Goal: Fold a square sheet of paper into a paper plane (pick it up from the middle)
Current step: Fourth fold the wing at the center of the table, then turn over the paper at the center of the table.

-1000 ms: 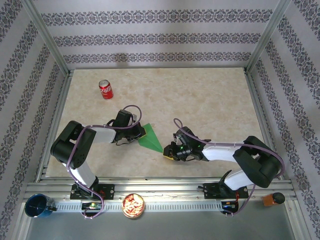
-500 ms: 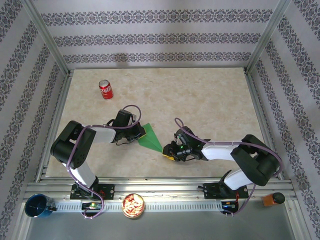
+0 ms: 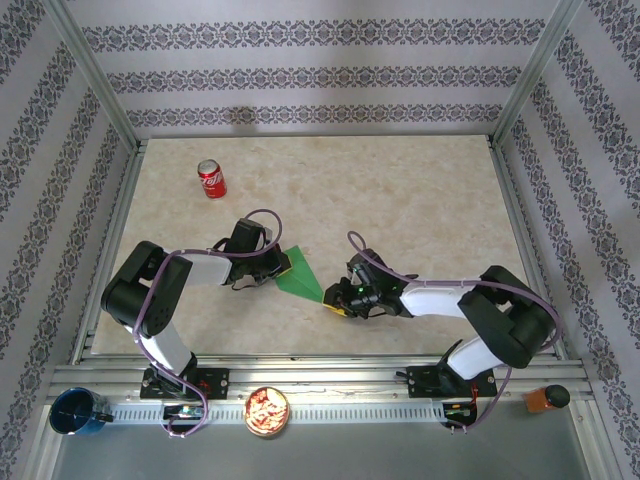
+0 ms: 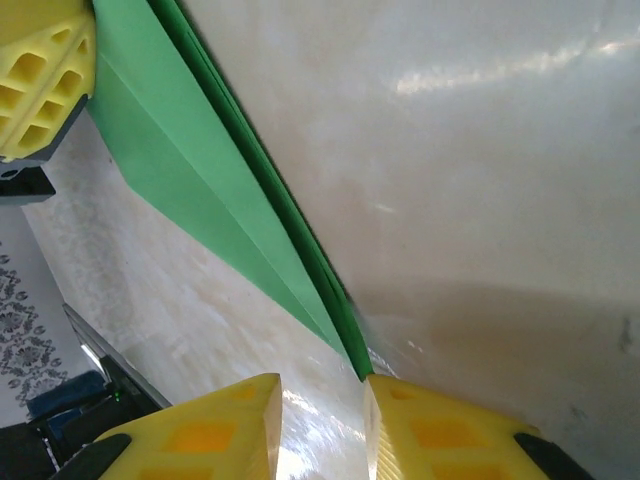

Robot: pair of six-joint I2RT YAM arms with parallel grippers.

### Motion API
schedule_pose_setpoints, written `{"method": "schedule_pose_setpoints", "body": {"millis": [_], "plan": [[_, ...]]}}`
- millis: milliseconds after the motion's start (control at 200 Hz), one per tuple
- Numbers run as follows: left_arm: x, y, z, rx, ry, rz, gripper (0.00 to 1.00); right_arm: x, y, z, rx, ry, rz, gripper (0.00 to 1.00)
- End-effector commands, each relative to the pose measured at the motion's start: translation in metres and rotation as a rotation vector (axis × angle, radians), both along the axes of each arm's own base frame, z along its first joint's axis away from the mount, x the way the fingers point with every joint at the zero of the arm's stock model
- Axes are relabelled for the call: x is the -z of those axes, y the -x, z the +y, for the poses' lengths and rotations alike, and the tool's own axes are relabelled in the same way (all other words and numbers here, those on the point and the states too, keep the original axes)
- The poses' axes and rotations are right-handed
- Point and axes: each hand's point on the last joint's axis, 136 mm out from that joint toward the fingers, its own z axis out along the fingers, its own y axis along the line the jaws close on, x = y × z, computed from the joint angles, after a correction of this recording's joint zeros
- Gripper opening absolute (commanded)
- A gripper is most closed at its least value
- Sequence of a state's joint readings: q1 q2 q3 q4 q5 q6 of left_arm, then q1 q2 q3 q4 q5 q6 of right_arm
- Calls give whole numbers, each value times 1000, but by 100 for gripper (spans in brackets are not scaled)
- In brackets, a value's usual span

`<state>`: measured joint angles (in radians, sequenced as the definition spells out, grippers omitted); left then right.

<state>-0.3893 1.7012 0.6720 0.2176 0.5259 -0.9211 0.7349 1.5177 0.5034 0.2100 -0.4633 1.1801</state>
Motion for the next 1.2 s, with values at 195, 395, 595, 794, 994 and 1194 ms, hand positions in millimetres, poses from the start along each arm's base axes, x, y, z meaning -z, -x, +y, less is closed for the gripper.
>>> {"method": "schedule_pose_setpoints", "body": {"millis": [195,395,595,794,994,1194], "plan": [[21,12,14,-32,-57,90,0,-6,-15,9,15,-30,-45,30],[20,11,15,-35,-60,88,0,-3,-15,-2,63,0,-45,31],[21,10,16,-39,-63,90,0,8,-4,-19,67,63,-17,31],[20,9,15,-40,-59,90,0,4,-10,-8,41,33,-27,32],[20,10,15,-35,-58,92,0,-6,-23,5,43,-25,-77,31],[19,10,15,-34,-57,92,0,-19,-36,12,48,-70,-123,31]]}}
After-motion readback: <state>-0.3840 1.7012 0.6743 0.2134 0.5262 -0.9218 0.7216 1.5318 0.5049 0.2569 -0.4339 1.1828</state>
